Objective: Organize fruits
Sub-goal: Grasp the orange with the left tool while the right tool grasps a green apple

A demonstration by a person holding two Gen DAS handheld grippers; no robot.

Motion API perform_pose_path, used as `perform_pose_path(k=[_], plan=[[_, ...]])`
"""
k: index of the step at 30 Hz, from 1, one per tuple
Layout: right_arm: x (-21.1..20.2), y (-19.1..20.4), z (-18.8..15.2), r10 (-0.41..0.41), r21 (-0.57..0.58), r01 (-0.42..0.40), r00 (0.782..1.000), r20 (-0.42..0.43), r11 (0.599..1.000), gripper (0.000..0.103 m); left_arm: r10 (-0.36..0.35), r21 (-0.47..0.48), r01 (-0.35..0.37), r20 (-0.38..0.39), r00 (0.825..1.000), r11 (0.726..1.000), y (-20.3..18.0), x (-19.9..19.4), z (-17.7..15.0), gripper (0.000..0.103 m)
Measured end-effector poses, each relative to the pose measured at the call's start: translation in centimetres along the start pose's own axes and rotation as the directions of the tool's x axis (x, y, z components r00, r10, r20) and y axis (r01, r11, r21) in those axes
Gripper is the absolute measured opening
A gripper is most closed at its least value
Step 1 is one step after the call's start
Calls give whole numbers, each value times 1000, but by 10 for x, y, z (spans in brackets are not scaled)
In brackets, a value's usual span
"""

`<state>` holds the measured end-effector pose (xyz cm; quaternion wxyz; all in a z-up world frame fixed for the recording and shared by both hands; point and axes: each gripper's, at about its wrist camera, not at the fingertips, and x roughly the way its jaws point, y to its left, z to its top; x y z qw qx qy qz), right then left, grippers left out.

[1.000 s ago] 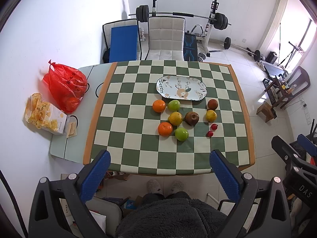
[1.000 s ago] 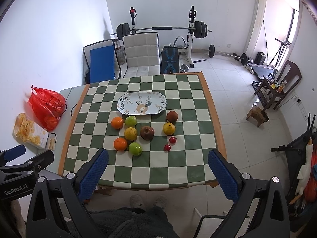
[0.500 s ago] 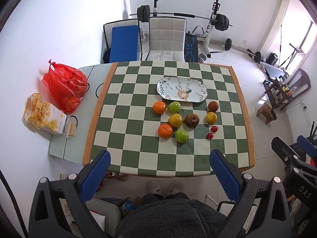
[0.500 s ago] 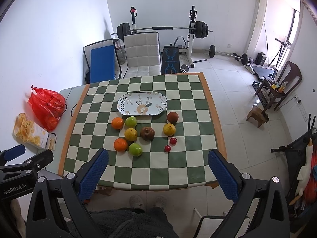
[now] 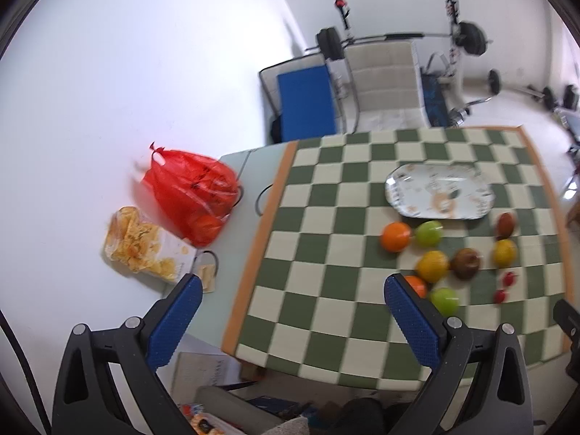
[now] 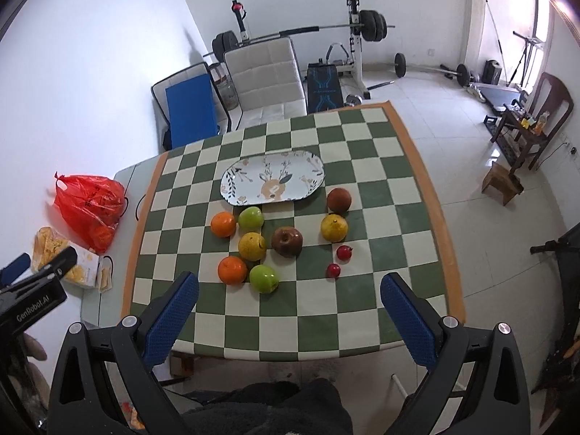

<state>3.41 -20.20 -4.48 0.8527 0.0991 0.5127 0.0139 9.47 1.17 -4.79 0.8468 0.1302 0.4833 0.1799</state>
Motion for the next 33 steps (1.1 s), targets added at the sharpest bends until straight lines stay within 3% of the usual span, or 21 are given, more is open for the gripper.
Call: perform_pose_path(k=[4, 8, 11, 14, 16, 17, 18, 19, 23, 26, 29, 30, 31, 32, 33], plan=[[114, 4, -8, 31, -29, -36, 988, -154, 999, 102, 2, -3, -2, -127, 992, 1000, -9, 66, 6, 103], [218, 10, -23, 69, 10, -70, 949, -308, 998, 98, -95, -19, 93, -279, 956, 995, -18, 136, -2, 103], [277, 15, -32, 82, 43, -71, 923, -376, 997, 96, -198, -32, 203, -399, 895, 979, -36, 185, -4, 102], [321, 23, -40, 94, 73, -68, 892, -443, 995, 92, -267, -31, 287, -471, 841, 958, -55, 217, -4, 99], [341, 29, -44, 84, 73, -56, 879, -469, 996, 87, -309, -26, 347, -519, 797, 938, -71, 234, -4, 99], [351, 32, -46, 72, 63, -47, 873, -482, 997, 79, -332, -29, 378, -541, 772, 925, -81, 241, -5, 99], [359, 35, -49, 61, 53, -40, 864, -499, 998, 67, -348, -29, 402, -559, 752, 915, -86, 246, -5, 99], [364, 36, -51, 52, 50, -30, 858, -510, 998, 64, -371, -30, 434, -577, 728, 900, -95, 250, -7, 99], [355, 25, -59, 26, 61, 6, 860, -509, 998, 63, -398, 7, 521, -636, 661, 854, -135, 263, -16, 99], [345, 8, -66, 8, 85, 41, 857, -516, 996, 64, -382, 67, 565, -671, 635, 822, -163, 267, -27, 99], [342, -7, -72, -4, 111, 74, 849, -528, 991, 64, -359, 126, 588, -684, 635, 799, -187, 269, -35, 99], [341, -10, -75, -9, 115, 82, 848, -531, 990, 64, -358, 141, 595, -683, 637, 791, -192, 269, -36, 95], [341, -12, -77, -10, 120, 88, 846, -533, 989, 64, -355, 156, 599, -679, 643, 785, -196, 269, -37, 78], [342, -13, -79, -8, 128, 91, 845, -535, 988, 64, -347, 175, 600, -678, 648, 781, -200, 270, -38, 69], [341, -14, -80, -1, 138, 87, 848, -530, 987, 64, -356, 171, 615, -684, 636, 770, -203, 271, -38, 63]])
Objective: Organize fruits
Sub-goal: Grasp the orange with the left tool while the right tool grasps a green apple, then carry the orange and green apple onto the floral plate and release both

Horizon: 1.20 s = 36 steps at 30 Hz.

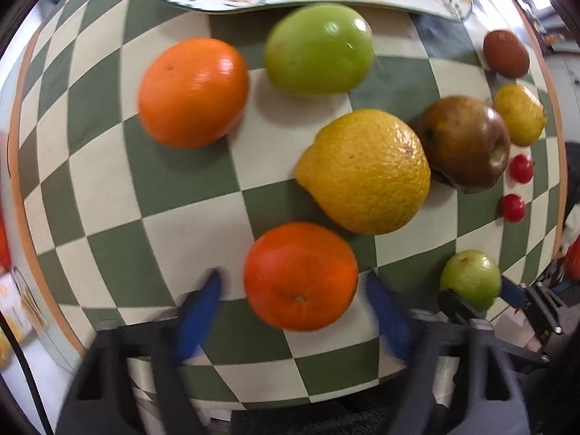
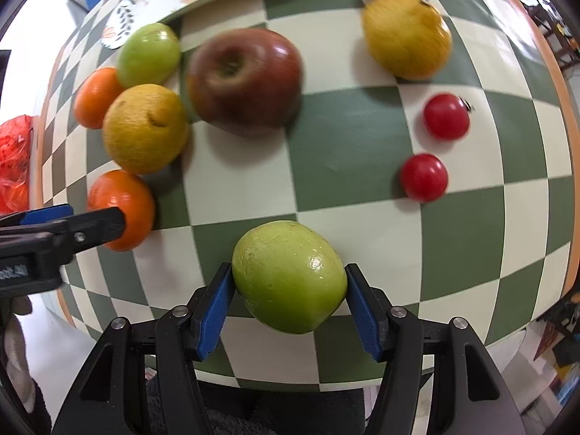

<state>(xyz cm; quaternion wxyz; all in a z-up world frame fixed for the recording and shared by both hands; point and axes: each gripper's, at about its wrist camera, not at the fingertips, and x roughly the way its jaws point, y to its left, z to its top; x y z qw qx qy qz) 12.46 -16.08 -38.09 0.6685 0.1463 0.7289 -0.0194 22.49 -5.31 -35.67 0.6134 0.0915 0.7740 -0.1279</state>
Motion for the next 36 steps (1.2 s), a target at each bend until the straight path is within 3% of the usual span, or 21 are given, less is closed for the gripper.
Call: perform_pose_path(k=[5, 16, 21, 26, 30, 33, 36], plan=[[1, 1, -2, 6, 8, -6, 1000, 4, 1000, 64, 25, 25, -26, 30, 999, 999, -4, -6, -2, 63], [-2, -23, 8, 2, 33, -2, 1000, -9, 999, 64, 10, 1, -10, 54, 998, 1000, 2, -13, -14, 62], [-15, -20, 5, 18, 44, -18, 1000, -2, 999, 64, -35, -14, 36, 61, 998, 999, 15, -23, -20, 62], [-57, -13, 14, 88, 42, -91, 994, 66, 995, 64, -97, -71, 106, 118, 988, 992, 43, -75, -18, 62], [-101, -7, 43, 150, 3, -152, 980, 134, 988, 64, -134, -117, 157, 190, 973, 981, 62, -125, 11, 62], [-129, 3, 88, 174, -56, -166, 967, 185, 984, 64, -105, -142, 142, 237, 966, 980, 58, -132, 54, 62], [-140, 24, 150, 150, -110, -129, 965, 214, 986, 64, -92, -181, 133, 219, 971, 975, 56, -127, 110, 62]])
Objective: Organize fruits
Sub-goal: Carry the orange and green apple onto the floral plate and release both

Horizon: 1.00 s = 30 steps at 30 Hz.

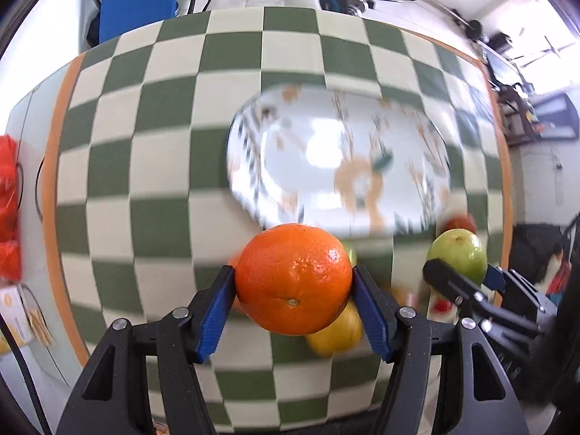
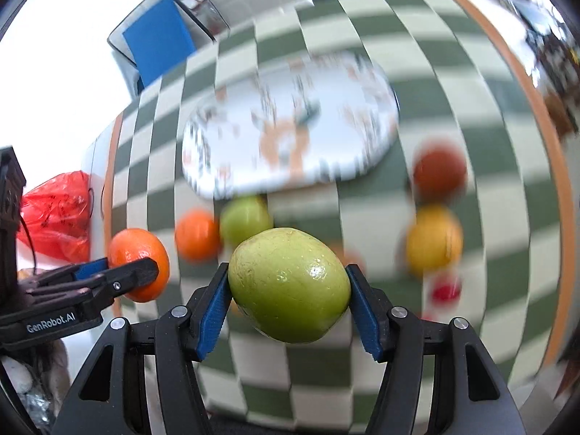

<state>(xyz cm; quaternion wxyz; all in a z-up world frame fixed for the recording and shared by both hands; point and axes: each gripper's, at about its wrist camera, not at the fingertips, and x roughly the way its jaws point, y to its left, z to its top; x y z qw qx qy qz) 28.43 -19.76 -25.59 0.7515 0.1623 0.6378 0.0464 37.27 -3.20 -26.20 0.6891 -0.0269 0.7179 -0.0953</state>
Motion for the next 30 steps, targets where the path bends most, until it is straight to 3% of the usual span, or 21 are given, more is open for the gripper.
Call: perform_pose_path(k=[5, 9, 12, 20, 22, 23, 25, 27, 30], plan=[[45, 10, 83, -21, -85, 19, 1000, -17, 996, 64, -70, -131, 58, -94, 993, 990, 4, 48, 74, 62], [94, 3, 131, 14, -95, -24, 995, -97, 995, 64, -144, -212, 109, -154, 978, 971, 9, 73, 105, 62], [118, -1, 151, -10, -139, -8, 991, -130, 990, 64, -164, -233, 122, -172, 971, 965, 12, 84, 117, 63], [135, 1, 172, -26, -214, -12, 984, -174, 977, 65, -172, -263, 118, -189, 967, 957, 22, 82, 129, 63], [134, 1, 174, -12, -207, -27, 983, -186, 978, 69, -176, -264, 121, -195, 965, 957, 28, 82, 131, 64], [134, 1, 174, -8, -204, -32, 982, -189, 978, 78, -168, -257, 116, -190, 967, 959, 29, 80, 131, 64], [130, 2, 174, -13, -202, -25, 983, -183, 979, 86, -140, -241, 96, -174, 975, 966, 26, 78, 133, 79], [127, 3, 173, -26, -188, -8, 983, -179, 982, 92, -111, -228, 73, -157, 981, 971, 28, 72, 134, 86], [118, 0, 169, -54, -159, 28, 985, -162, 987, 94, -74, -207, 47, -126, 989, 977, 34, 60, 131, 86]])
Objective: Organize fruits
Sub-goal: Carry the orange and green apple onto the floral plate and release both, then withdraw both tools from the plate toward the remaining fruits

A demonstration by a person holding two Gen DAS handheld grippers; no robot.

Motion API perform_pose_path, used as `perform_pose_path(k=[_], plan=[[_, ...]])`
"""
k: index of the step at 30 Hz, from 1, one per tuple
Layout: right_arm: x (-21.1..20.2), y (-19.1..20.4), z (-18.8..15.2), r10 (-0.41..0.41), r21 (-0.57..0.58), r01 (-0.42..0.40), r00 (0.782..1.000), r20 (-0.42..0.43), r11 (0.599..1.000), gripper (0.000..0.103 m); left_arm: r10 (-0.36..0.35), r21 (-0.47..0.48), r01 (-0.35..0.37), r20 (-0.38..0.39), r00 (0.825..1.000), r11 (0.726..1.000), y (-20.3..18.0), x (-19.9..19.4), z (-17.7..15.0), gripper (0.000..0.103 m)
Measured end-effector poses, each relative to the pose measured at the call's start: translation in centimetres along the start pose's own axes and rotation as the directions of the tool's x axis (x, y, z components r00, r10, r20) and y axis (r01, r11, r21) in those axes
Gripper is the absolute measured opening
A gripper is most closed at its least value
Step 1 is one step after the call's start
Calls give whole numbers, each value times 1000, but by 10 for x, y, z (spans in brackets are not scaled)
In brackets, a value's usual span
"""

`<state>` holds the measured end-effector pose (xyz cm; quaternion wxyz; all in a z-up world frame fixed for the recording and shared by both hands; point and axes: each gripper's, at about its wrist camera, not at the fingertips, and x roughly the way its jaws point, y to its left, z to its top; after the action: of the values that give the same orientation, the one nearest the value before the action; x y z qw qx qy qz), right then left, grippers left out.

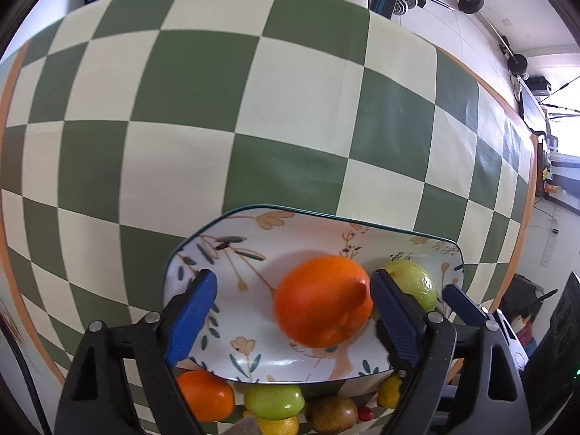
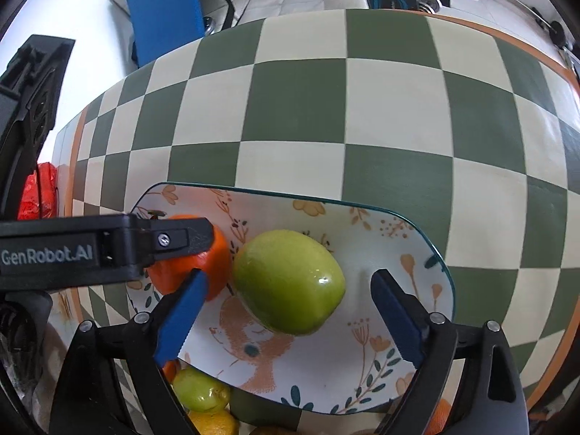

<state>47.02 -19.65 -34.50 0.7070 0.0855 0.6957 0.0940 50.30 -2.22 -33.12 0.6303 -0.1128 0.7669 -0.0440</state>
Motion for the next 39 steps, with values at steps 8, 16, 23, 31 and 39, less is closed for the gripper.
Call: perform_pose_path(k=[8, 16, 23, 31, 39], plan=[[-43, -9, -30, -145, 74, 139, 986, 77, 988, 96, 145, 67, -163, 208, 967, 984, 6, -50, -38, 87], [-79, -7, -74, -203, 116, 189, 971, 129, 975, 96, 192, 109, -245, 357, 914, 963, -8, -80, -101, 87], [-120, 7, -111, -233, 115, 214, 952, 197, 970, 96, 154, 119, -225, 429, 890, 967, -14, -105, -152, 87], [-177, 25, -152, -234, 100, 214, 931, 281, 972, 96, 123, 136, -222, 514, 849, 965, -13, -140, -201, 87], [-225, 43, -192, -237, 104, 214, 899, 368, 971, 96, 99, 149, -222, 573, 814, 963, -12, -171, -243, 87]])
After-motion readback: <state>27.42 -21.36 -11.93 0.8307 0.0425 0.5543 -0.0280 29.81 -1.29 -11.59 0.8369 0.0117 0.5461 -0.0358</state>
